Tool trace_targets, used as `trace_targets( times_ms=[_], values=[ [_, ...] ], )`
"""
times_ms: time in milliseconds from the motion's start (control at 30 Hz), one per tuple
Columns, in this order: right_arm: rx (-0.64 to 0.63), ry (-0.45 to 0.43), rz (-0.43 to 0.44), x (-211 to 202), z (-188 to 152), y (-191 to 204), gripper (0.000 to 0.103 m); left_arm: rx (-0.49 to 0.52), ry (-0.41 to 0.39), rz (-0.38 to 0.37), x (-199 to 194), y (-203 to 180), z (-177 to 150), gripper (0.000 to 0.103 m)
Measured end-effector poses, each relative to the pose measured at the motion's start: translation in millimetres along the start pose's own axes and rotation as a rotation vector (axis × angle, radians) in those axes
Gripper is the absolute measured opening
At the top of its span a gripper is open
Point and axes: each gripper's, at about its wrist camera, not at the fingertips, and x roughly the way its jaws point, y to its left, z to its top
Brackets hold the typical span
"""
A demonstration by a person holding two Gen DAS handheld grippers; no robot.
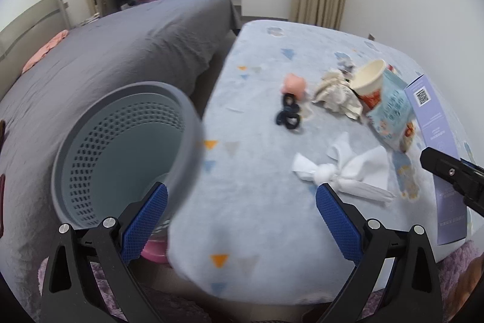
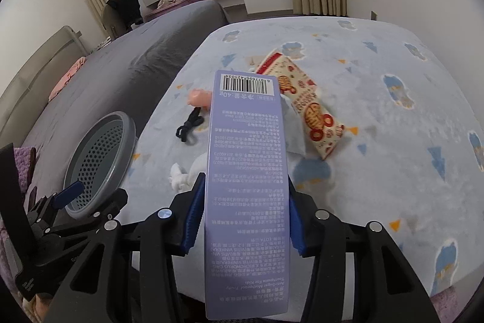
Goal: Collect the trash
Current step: 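Grasp the white tissue with the left gripper and carry it over the wastebasket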
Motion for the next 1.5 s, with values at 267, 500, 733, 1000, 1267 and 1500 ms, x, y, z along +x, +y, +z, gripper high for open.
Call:
trace_targets(
  times_ms=[267, 500, 733, 1000, 1267, 1500],
  values=[
    [0.064, -0.012, -0.035, -13.5, -14.9, -44.3, 0.047, 0.066, 0.018, -0.089, 14.8, -44.9, 6.2, 0.097],
    [0.109, 0.000, -0.025, -8.4, -20.6, -68.2, 0.047, 0.076, 0.050, -0.141, 35.0, -67.9, 12.9, 0.097],
    [0.124, 0.010, -0.009, -1.6, -22.6, -74.4, 0.047, 0.067, 0.106, -0.155, 67.7, -73.5, 11.8, 0.096],
    [0.126, 0.025, 0.006, 6.4, -23.7, -73.4, 0.047, 0.086, 0.128, -0.167, 72.7, -71.7, 7.8, 0.040],
    [0.101, 0.023, 0.004, 0.3, -24.5, -59.0, 0.047, 0.076, 0.074, -0.151, 43.6, -53.8, 5.8, 0.037],
    [0.045, 0.008, 0.024, -6.5, -19.9, -24.7, 0.047, 0.035, -0.002, -0.099, 3.4, -12.9, 5.3, 0.037]
  ],
)
